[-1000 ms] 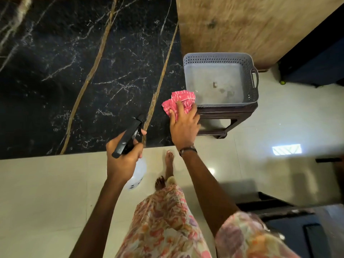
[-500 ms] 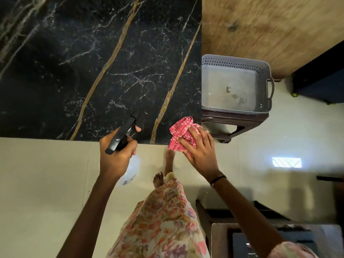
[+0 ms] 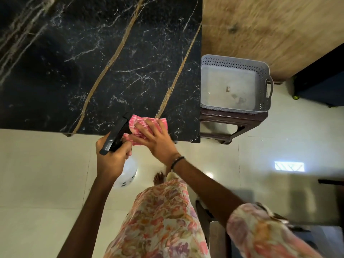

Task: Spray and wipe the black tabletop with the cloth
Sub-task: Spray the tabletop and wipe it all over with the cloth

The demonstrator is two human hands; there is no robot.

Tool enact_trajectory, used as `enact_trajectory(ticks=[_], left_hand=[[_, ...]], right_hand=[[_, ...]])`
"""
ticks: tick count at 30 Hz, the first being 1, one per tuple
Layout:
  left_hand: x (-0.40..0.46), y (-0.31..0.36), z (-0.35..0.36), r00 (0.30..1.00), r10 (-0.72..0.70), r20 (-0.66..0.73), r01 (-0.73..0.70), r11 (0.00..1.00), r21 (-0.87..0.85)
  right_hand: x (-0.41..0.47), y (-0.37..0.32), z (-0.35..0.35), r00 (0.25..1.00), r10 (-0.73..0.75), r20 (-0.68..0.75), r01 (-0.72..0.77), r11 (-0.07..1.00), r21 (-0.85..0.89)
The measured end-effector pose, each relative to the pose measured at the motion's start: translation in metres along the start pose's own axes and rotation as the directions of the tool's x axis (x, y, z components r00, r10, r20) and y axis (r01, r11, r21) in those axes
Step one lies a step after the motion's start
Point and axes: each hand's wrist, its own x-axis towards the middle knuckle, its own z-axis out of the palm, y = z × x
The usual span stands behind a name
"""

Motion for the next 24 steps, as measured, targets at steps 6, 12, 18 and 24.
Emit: enact_trajectory(ticks=[6,12,18,24], left_hand=[[-0.006,-0.001,-0.015,1.0,0.018,-0.001,-0.018,0.999,0.037],[-0.004,-0.003,-0.042,0.999,0.032,-0.039,-0.032,0.999,0.018],[0.007,-0.013,-0.073,0.983,-0.111,-0.149,0.107,0.994,-0.038],[0.02,-0.024,-0.105,0.946,-0.182,-0.269,0.161,0.982,-0.098]], right_hand=[[-0.023,0.025,-0.006,0.995,-0.07,0.077,0.069,0.998,0.008],[-0.072,0.08,-0.006,0.992,-0.052,0.114,0.061,0.995,-0.081],[-0.018,0.039,-0.005,0.987,-0.135,0.081,0.135,0.991,0.01],[0.062,-0.031,-0.01,0.978,-0.202,0.052,0.2,0.978,0.054]])
